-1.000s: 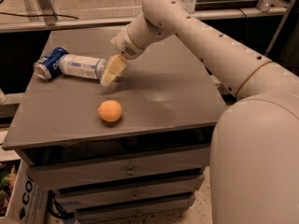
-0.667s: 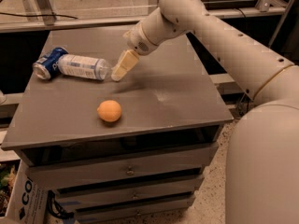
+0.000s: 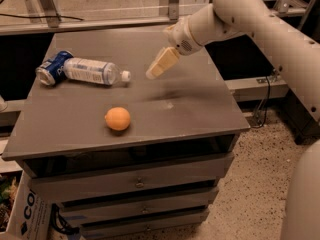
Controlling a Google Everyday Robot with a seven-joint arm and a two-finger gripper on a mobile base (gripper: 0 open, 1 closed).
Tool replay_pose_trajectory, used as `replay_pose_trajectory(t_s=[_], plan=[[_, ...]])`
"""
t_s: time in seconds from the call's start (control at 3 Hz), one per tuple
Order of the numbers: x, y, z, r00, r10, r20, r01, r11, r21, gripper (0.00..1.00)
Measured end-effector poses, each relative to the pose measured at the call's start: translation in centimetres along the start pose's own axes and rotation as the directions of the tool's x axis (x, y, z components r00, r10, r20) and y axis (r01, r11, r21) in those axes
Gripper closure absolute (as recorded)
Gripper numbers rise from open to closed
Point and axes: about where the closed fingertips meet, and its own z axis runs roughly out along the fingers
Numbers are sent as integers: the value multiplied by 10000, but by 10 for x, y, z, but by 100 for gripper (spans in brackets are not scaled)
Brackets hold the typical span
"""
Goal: Move blue plastic bottle near pepsi can
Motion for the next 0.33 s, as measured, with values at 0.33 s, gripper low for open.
replay_pose_trajectory(t_s=[0.33], plan=[[4,-1,-4,10000,56,-16,-56,10000,54,0]])
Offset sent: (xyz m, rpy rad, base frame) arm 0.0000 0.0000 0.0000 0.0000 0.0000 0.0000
